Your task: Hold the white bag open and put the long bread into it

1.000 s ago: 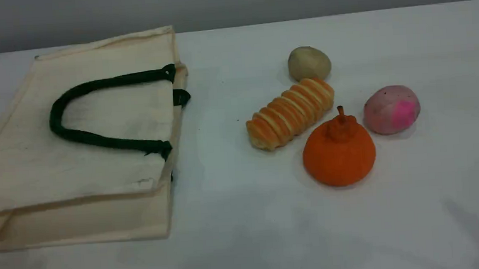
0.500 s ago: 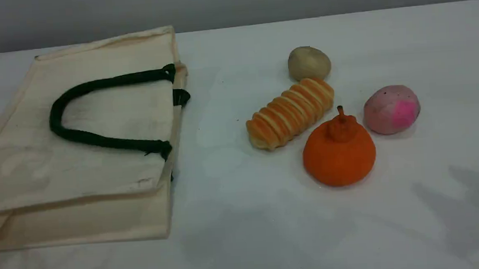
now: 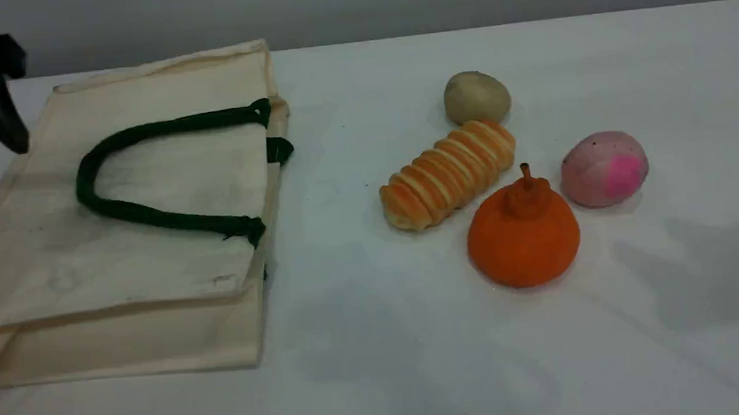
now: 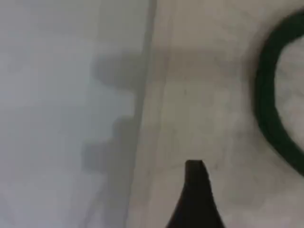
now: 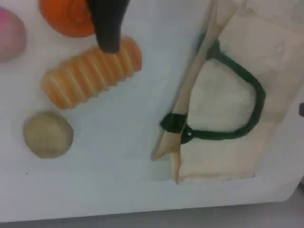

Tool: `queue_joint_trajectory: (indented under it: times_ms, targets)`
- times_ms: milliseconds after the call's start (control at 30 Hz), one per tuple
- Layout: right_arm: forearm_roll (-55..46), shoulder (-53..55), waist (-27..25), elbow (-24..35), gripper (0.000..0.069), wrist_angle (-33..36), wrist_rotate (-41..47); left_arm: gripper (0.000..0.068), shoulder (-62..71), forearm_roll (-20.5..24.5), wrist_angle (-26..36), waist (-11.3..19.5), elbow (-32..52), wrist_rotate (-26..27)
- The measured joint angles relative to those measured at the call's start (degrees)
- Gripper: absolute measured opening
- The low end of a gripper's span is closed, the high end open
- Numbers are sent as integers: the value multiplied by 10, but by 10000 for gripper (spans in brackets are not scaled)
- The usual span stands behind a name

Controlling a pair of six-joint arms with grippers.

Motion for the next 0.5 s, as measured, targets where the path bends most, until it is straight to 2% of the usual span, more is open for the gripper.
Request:
queue_joint_trajectory:
  times_ms: [233,500]
  targets:
    - [12,7,0,0,462,-1,-13,473,62,-4,2,0,-48,0]
    - [18,7,0,0,462,-2,-27,473,103,-9,-16,0,-56,0]
